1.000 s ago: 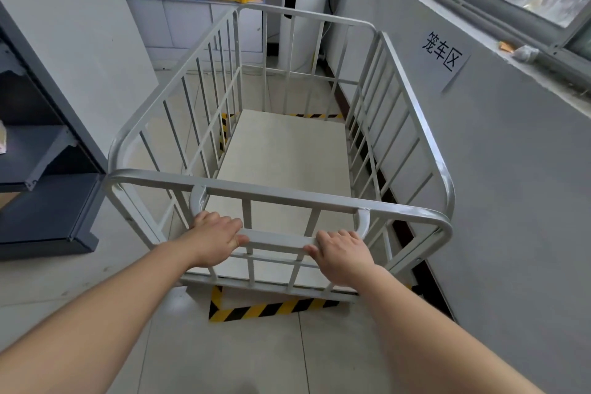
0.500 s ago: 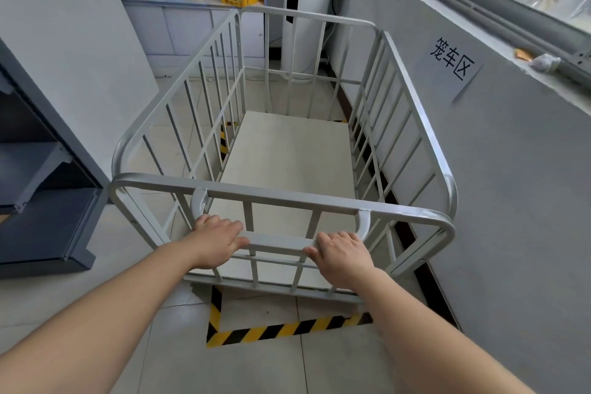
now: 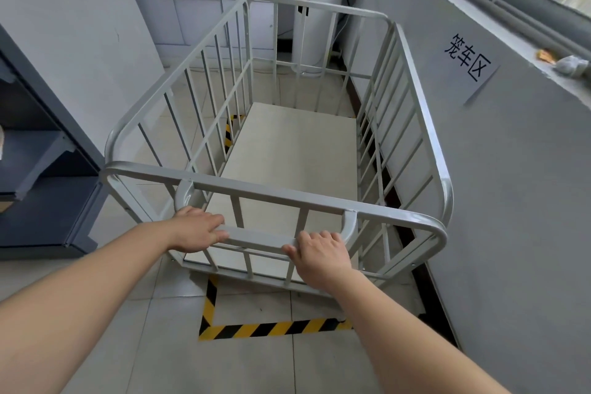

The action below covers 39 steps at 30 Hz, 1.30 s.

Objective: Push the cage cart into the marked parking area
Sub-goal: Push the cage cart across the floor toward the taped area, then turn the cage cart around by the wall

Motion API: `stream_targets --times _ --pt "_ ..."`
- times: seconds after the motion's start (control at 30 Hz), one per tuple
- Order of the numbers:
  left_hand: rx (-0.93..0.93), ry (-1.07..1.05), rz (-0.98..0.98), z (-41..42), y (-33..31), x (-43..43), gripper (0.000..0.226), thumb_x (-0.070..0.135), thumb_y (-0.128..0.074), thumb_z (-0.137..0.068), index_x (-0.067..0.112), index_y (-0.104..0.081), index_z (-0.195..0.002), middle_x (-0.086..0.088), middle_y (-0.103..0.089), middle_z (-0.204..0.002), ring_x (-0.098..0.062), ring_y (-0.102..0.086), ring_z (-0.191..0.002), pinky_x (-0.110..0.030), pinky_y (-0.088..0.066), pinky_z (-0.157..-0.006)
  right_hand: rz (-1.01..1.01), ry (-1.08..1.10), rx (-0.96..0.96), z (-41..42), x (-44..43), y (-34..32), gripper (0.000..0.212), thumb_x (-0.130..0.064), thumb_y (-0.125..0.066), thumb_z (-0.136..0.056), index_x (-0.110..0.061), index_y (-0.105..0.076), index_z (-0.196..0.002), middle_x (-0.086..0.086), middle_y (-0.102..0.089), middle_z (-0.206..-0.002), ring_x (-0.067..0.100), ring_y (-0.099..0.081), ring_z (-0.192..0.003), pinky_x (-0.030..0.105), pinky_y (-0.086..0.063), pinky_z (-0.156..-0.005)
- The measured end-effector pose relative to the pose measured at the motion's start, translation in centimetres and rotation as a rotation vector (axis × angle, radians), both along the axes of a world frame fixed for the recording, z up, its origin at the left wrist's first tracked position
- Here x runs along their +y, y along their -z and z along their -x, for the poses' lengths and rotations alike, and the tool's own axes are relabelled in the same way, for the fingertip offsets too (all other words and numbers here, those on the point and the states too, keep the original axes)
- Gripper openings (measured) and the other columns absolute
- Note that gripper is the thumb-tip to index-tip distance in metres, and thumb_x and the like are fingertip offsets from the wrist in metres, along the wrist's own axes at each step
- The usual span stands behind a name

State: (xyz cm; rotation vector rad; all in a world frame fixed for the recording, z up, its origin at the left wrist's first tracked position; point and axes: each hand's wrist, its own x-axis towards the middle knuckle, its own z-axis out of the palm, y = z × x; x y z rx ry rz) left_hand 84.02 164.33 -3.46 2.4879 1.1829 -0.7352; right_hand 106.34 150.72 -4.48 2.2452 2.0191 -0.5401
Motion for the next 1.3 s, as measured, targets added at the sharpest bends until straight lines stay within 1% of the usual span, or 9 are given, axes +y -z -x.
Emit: stream_targets --times 0.17,0.3,0.37,0.47,0.6,0.73,0.83,1.13,1.3 --pt "0.058 -0.053 0.105 -1.0 -1.2 0.1 0.031 0.050 -0.023 -0.100 0.029 -0.045 -0.102 0.007 -0.048 -0.100 -0.019 -0.048 -0.107 -0.040 -0.026 -0.107 0.047 -0.011 0.064 -0.4 0.0 -0.2 0.053 -0.056 -0.020 -0.096 -0.015 -0.053 -0.102 0.007 -0.062 -0.103 0.027 -0.052 -0.099 0.041 -0.034 -0.093" --pt "-0.235 -0.176 0.126 -4.5 -1.9 -0.3 0.037 0.047 -0.033 -0.099 0.023 -0.060 -0.108 0.006 -0.056 -0.105 -0.016 -0.053 -0.103 -0.033 -0.040 -0.092 -0.006 -0.035 0.130 -1.5 -0.1 -0.4 0.049 -0.054 -0.027 -0.096 -0.016 -0.056 -0.104 0.004 -0.059 -0.100 0.024 -0.049 -0.094 0.037 -0.036 -0.086" --pt "-0.327 -0.137 0.037 -7.1 -2.0 -0.8 0.036 0.043 -0.036 -0.099 0.021 -0.060 -0.116 0.001 -0.054 -0.113 -0.018 -0.052 -0.108 -0.034 -0.040 -0.094 -0.059 -0.029 0.176 -2.6 -0.2 -0.6 0.047 -0.052 -0.031 -0.096 -0.016 -0.060 -0.107 0.003 -0.058 -0.102 0.022 -0.048 -0.096 0.035 -0.038 -0.085" --pt "-0.386 -0.049 -0.065 -11.5 -1.7 -1.9 0.040 0.039 -0.036 -0.100 0.022 -0.047 -0.135 -0.002 -0.042 -0.135 -0.021 -0.038 -0.129 -0.038 -0.031 -0.109 -0.151 0.028 0.290 -4.9 -0.4 -1.1 0.043 -0.047 -0.039 -0.096 -0.016 -0.066 -0.108 0.003 -0.061 -0.107 0.022 -0.049 -0.103 0.035 -0.042 -0.087" --pt "-0.280 0.008 -0.139 -16.4 -0.9 -3.2 0.052 0.043 -0.031 -0.100 0.025 -0.026 -0.149 -0.004 -0.018 -0.158 -0.023 -0.013 -0.146 -0.044 -0.013 -0.118 -0.244 0.037 0.320 -8.4 -1.3 -1.7 0.036 -0.041 -0.042 -0.097 -0.016 -0.066 -0.108 0.000 -0.062 -0.111 0.020 -0.049 -0.106 0.034 -0.042 -0.090" --pt "-0.127 -0.033 -0.043 -17.5 1.1 -3.7 0.072 0.060 -0.021 -0.096 0.028 0.011 -0.152 0.000 0.015 -0.162 -0.019 0.017 -0.148 -0.046 0.012 -0.118 -0.274 0.078 0.306 -12.6 -2.3 -2.3 0.034 -0.038 -0.042 -0.098 -0.018 -0.064 -0.113 -0.001 -0.061 -0.115 0.018 -0.049 -0.109 0.032 -0.042 -0.090" --pt "-0.109 -0.046 -0.040 -17.1 1.7 -3.7 0.075 0.063 -0.019 -0.094 0.029 0.018 -0.150 0.002 0.025 -0.159 -0.016 0.026 -0.144 -0.044 0.019 -0.116 -0.276 0.111 0.267 -16.1 -2.6 -2.3 0.033 -0.036 -0.041 -0.098 -0.017 -0.064 -0.113 0.000 -0.062 -0.112 0.018 -0.050 -0.107 0.033 -0.045 -0.087" --pt "-0.106 -0.045 -0.099 -15.9 2.4 -2.9 0.076 0.062 -0.024 -0.094 0.032 0.018 -0.150 0.005 0.022 -0.160 -0.015 0.025 -0.145 -0.041 0.021 -0.114 -0.204 0.104 0.049 -23.7 -1.9 -1.2 0.036 -0.034 -0.038 -0.099 -0.014 -0.060 -0.119 0.003 -0.056 -0.127 0.024 -0.043 -0.120 0.036 -0.040 -0.095" --pt "-0.208 -0.109 -0.123 -15.5 2.5 -2.1 0.096 0.078 -0.001 -0.067 0.033 -0.004 -0.151 0.004 -0.008 -0.159 -0.017 0.006 -0.148 -0.040 0.015 -0.116 -0.156 -0.030 -0.090 -25.7 -0.4 -0.7 0.030 -0.026 -0.042 -0.097 -0.014 -0.058 -0.120 0.005 -0.051 -0.134 0.022 -0.034 -0.131 0.032 -0.031 -0.104"
